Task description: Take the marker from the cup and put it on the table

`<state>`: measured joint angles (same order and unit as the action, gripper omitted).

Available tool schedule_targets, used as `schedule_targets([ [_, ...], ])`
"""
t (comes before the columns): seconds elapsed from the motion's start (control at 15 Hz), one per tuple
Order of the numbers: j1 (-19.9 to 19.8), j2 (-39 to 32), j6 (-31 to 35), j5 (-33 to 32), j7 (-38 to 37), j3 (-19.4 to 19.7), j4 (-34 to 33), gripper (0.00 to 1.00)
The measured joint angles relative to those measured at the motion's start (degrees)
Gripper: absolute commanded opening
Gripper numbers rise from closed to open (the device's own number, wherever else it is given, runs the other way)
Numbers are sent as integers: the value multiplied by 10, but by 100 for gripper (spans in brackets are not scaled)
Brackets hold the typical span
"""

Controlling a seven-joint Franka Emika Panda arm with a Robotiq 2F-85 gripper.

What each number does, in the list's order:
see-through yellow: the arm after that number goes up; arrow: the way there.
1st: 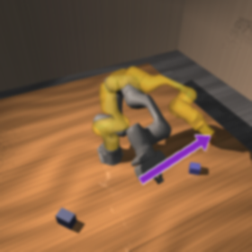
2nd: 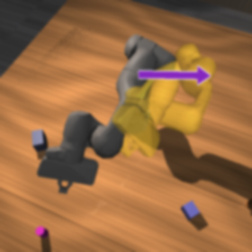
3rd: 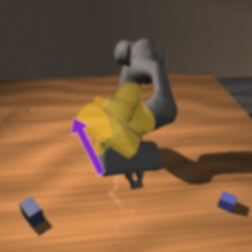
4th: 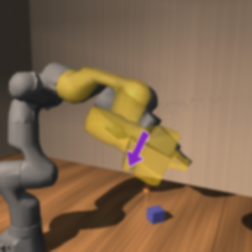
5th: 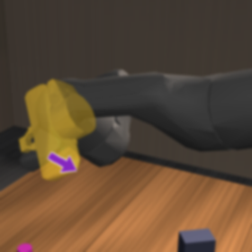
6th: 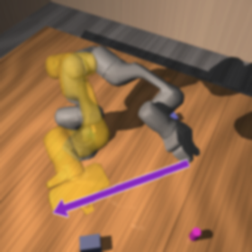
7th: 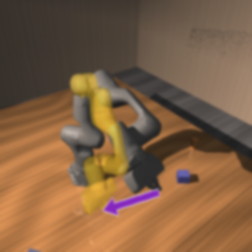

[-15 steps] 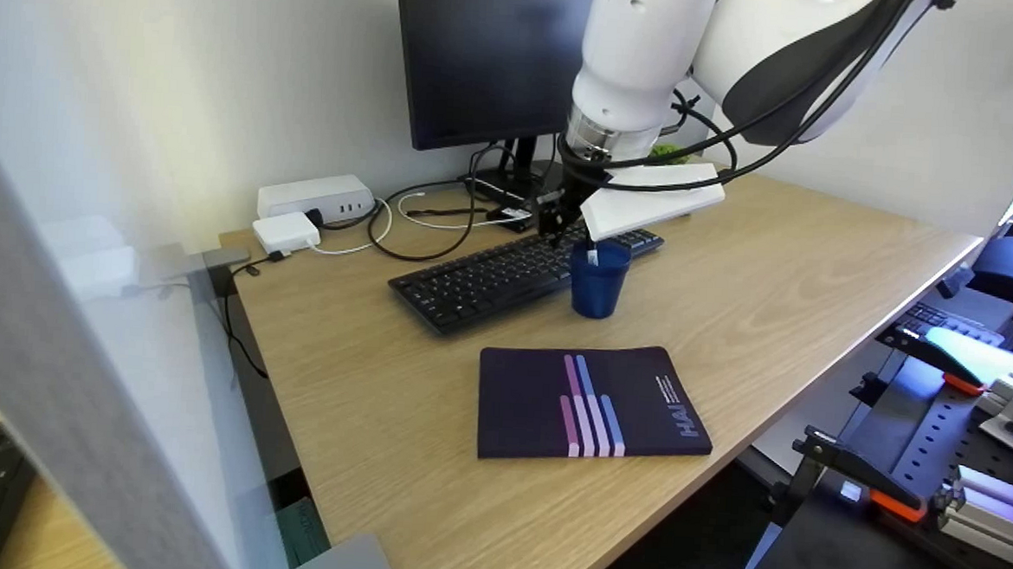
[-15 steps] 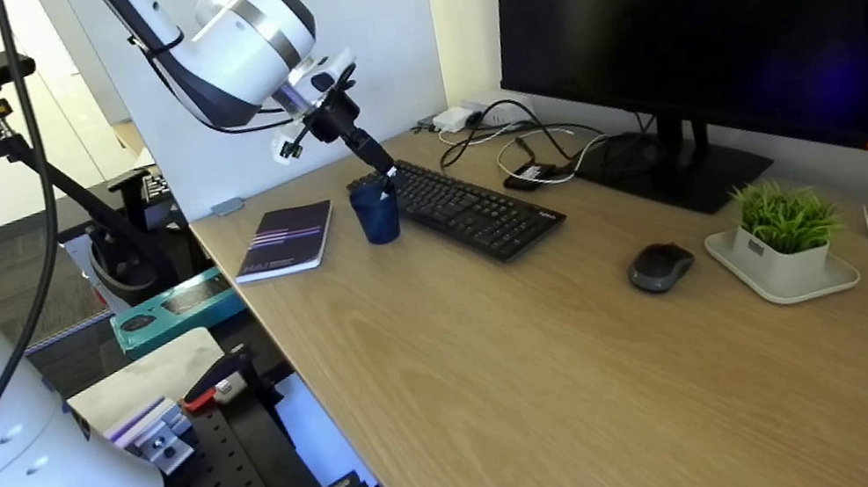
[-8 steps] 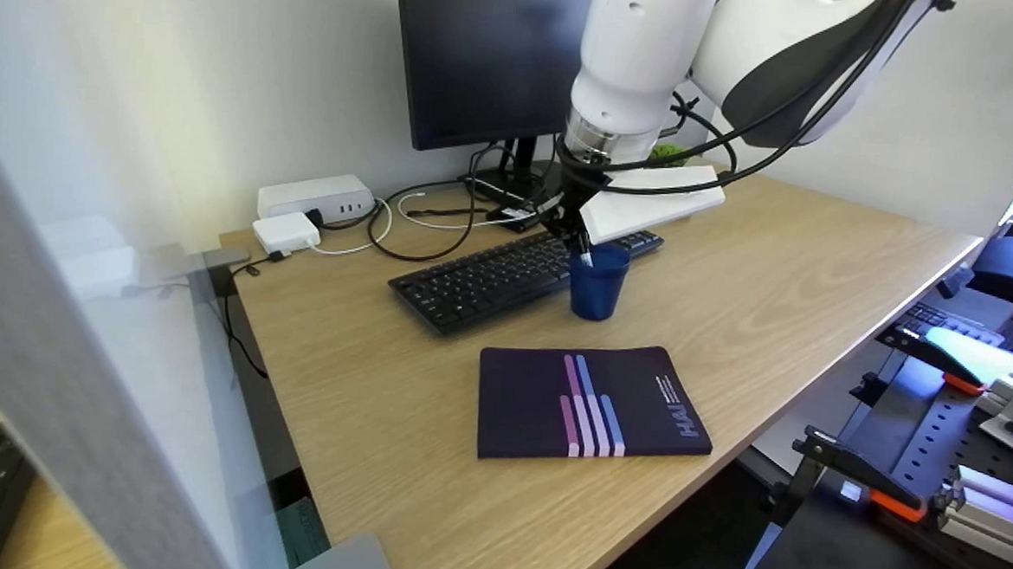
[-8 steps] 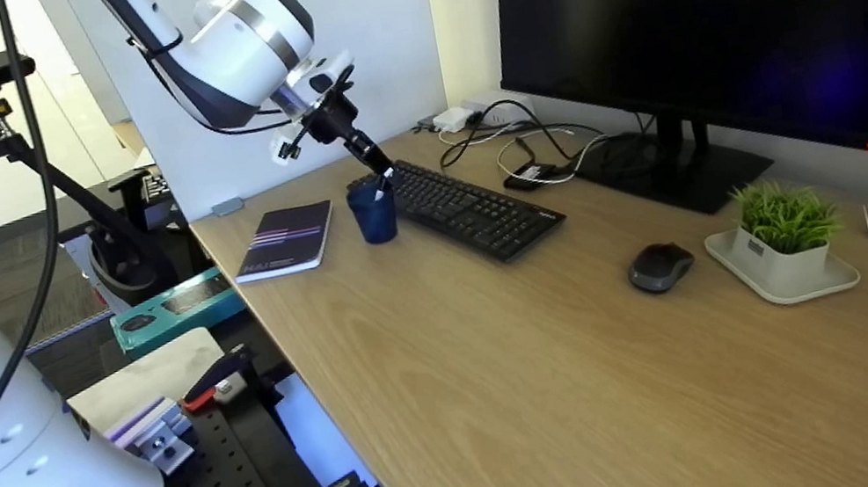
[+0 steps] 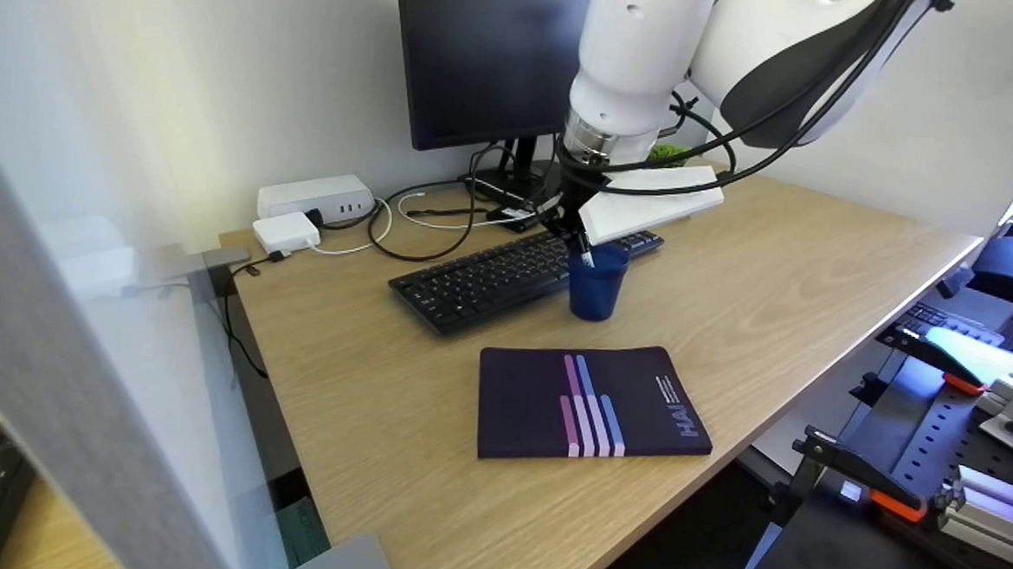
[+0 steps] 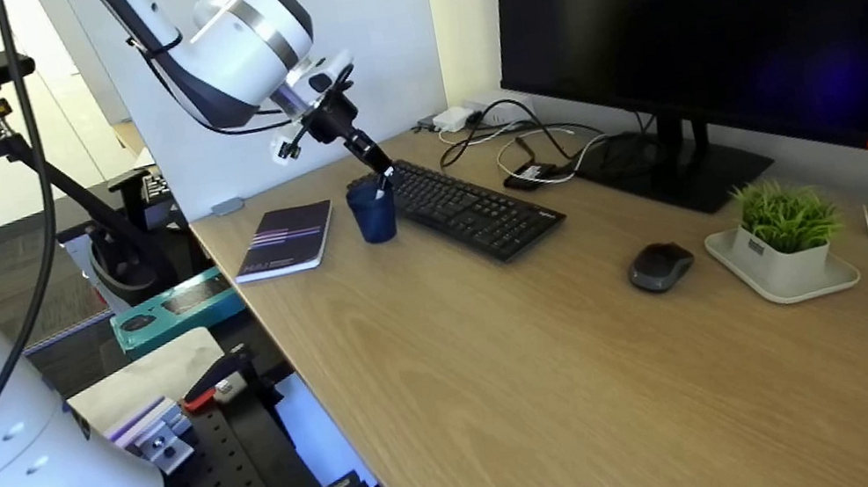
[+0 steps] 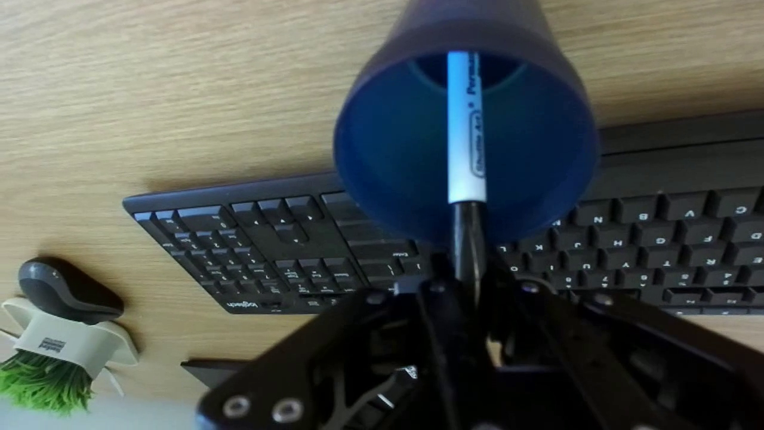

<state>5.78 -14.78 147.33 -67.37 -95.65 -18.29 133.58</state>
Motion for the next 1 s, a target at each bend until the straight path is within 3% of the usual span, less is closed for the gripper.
schedule_targets([
  [0.4,44,25,-2,19,5,35,-4,4],
  [1.0,77,139,-89,159,117,35,4,4],
])
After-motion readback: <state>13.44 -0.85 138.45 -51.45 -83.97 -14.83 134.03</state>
